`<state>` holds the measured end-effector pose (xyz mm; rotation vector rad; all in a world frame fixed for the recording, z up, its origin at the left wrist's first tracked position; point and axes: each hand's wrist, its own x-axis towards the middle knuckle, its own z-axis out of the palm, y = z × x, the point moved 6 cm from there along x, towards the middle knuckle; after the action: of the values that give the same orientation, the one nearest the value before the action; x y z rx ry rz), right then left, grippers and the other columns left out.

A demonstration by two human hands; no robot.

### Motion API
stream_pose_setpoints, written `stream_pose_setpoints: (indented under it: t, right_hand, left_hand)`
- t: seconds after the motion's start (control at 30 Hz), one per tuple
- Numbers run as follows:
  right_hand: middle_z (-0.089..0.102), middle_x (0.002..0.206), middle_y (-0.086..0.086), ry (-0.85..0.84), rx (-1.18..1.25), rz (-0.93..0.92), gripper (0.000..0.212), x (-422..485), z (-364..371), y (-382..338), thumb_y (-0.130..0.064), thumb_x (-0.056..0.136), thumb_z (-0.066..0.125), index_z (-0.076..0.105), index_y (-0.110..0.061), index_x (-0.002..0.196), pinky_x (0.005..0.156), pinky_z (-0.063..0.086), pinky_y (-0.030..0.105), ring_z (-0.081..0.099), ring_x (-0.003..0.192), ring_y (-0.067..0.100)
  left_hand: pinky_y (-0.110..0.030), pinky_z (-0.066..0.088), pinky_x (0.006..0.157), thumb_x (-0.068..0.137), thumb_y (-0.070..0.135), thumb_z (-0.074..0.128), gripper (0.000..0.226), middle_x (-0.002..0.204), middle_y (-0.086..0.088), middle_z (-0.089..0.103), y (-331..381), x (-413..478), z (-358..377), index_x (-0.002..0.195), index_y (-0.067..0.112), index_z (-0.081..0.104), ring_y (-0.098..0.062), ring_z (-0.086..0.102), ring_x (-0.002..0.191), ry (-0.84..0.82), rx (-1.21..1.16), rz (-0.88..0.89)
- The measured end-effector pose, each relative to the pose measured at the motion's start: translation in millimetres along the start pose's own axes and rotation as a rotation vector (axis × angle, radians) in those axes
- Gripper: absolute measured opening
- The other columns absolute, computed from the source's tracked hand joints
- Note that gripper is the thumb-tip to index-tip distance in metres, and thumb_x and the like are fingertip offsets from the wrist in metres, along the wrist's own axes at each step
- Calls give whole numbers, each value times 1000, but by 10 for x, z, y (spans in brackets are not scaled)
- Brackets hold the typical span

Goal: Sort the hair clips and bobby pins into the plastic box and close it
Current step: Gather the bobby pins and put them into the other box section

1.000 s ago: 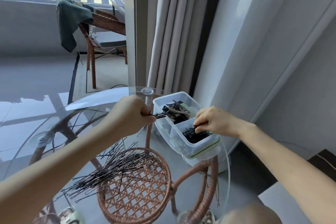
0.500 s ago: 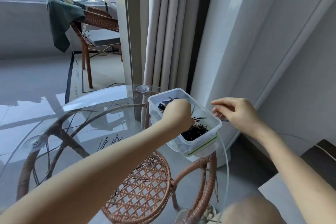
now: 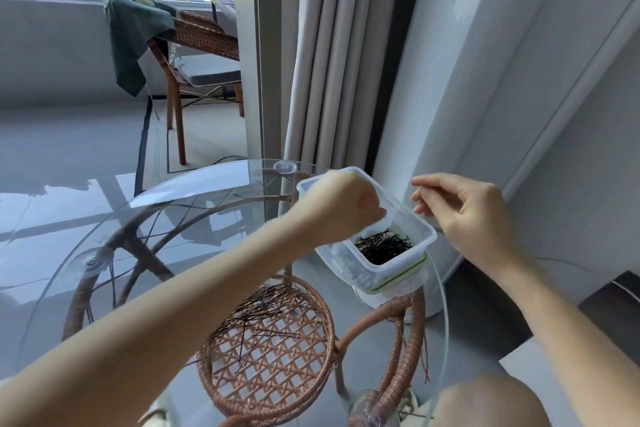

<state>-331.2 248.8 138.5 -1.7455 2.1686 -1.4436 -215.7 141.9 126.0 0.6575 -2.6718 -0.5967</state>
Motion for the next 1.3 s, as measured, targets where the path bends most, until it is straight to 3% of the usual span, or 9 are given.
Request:
stream_pose_setpoints:
  t: [0.23,0.37,0.47,0.63,0.8,1.03,1.1,1.17,1.3]
  right_hand:
    - [61,117,-12,-393,160,-76,38,-621,869,-471,-36,84,57,58,-20,119,92,44,12,57,106,-1]
    - [27,144,-14,-597,54,24,72,-966,1586,-278,-56,82,41,26,-20,142,104,7,0,19,135,-4]
    - [10,156,-4,-557,16,146,76,-1002,1950,-183,-62,83,29,12,-22,146,112,0,20,1,142,5]
    - [16,156,3,-513,21,178,61,-674,2444,-363,-48,95,25,14,-16,146,114,-5,32,4,144,17]
    - [37,148,7,-545,276,277,56,-525,2677,-497,-46,97,26,24,-16,144,114,21,40,27,139,22]
    - [66,115,5,-523,656,395,44,-630,2340,-428,-39,98,29,37,-17,136,104,39,33,56,115,13]
    - [64,116,-5,-466,514,339,44,-664,2098,-347,-42,94,40,39,-22,134,99,40,27,55,115,10]
    - [57,127,-9,-464,223,254,61,-742,1879,-224,-47,84,57,34,-26,136,96,36,25,49,119,8]
    - [26,152,-4,-696,-123,70,94,-1028,1888,-201,-55,71,67,15,-28,145,113,17,33,19,138,10]
  left_hand:
    - [-24,46,90,76,61,45,53,115,8,65,-1199,-1289,-433,107,25,67,-4,58,102,246,-41,-209]
    - [-42,24,113,57,90,30,86,145,12,32,-1571,-2004,-42,133,49,32,-9,31,133,92,-5,-388]
    - [-44,-9,116,47,96,28,100,155,7,-10,-1572,-2271,349,131,61,-16,-15,-17,142,-66,178,-383]
    - [-44,-14,115,47,94,31,114,157,-3,-8,-1570,-2014,417,128,47,-35,-18,-20,140,0,165,-396]
    - [-35,-7,116,53,82,45,123,157,-4,2,-1608,-1660,411,139,27,-22,-19,-7,144,44,79,-335]
    - [-25,25,109,58,65,60,110,149,-5,34,-1542,-1687,341,140,39,-9,-15,32,137,49,-329,-319]
    - [-25,28,108,58,69,58,104,148,0,36,-1564,-1792,275,143,38,7,-11,35,135,106,-411,-358]
    - [-30,29,107,61,79,51,102,143,2,43,-1605,-1917,182,144,28,20,-13,40,130,178,-163,-396]
    - [-33,25,108,58,85,32,106,139,3,46,-1523,-2002,181,142,20,30,-13,32,129,91,70,-406]
